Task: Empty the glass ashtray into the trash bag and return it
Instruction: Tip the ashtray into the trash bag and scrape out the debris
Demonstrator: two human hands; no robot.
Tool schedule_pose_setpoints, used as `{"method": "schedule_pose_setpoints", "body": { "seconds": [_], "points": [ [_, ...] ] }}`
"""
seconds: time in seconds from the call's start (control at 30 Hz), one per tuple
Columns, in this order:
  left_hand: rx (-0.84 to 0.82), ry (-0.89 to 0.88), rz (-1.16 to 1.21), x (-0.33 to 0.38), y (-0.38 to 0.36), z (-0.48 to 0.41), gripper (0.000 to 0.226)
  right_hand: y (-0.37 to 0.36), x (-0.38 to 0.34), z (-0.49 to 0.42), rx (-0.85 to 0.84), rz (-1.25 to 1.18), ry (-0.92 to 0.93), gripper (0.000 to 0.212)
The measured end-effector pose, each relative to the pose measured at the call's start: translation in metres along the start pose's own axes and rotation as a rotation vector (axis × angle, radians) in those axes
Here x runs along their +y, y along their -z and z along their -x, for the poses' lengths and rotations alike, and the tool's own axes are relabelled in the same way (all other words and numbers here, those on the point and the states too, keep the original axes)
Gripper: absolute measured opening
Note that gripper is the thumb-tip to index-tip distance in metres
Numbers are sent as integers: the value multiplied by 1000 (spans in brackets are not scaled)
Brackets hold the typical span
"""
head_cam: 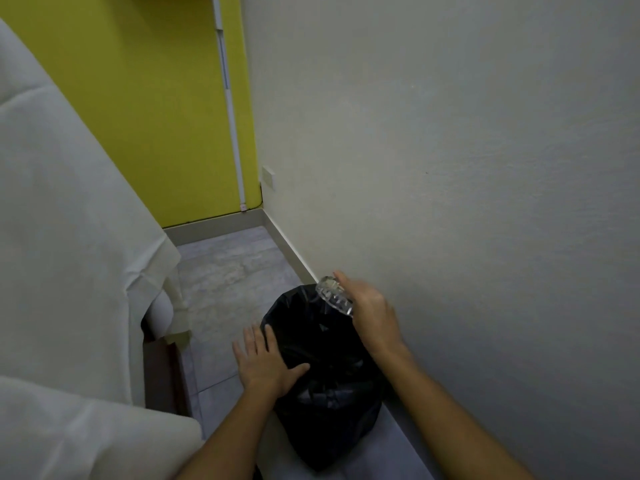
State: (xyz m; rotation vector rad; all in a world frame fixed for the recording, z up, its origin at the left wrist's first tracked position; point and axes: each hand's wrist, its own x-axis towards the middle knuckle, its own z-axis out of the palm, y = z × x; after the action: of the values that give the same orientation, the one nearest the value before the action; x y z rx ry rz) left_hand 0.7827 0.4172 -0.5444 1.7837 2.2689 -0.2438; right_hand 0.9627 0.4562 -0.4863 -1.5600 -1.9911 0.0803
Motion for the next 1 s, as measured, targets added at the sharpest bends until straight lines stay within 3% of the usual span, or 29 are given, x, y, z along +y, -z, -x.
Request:
{"method": "schedule_pose_setpoints", "body": {
  "seconds": [0.13, 0.27, 0.43, 0.5, 0.63, 0.7, 0.87, 0.93, 1.0],
  "points": [
    [-64, 35, -38, -9, -16, -2, 121, -17, 3, 6, -103, 361, 326, 39],
    [-57, 39, -33, -13, -31, -1, 120, -31, 9, 9, -116, 463, 359, 26],
    [-29, 37, -13, -13, -32, -4, 115, -30, 12, 7, -179, 469, 318, 24],
    [-38, 27, -13, -14, -31, -2, 113, -26, 12, 10, -221, 422, 247, 34],
    [-41, 31, -6, -14, -31, -2, 112, -21, 12, 10, -380, 411, 211, 38],
    [-44, 34, -9, -14, -30, -2, 116, -18, 12, 12, -304, 315, 148, 39],
    [-48, 34, -26, -13, -28, -4, 118, -16, 12, 5, -295, 333, 168, 35],
    [-46, 33, -22, -11, -29, -5, 118, -19, 12, 3, -400, 410, 251, 31],
    [-43, 30, -24, -11, -28, -2, 118, -24, 16, 6, -393, 411, 242, 28]
  ]
}}
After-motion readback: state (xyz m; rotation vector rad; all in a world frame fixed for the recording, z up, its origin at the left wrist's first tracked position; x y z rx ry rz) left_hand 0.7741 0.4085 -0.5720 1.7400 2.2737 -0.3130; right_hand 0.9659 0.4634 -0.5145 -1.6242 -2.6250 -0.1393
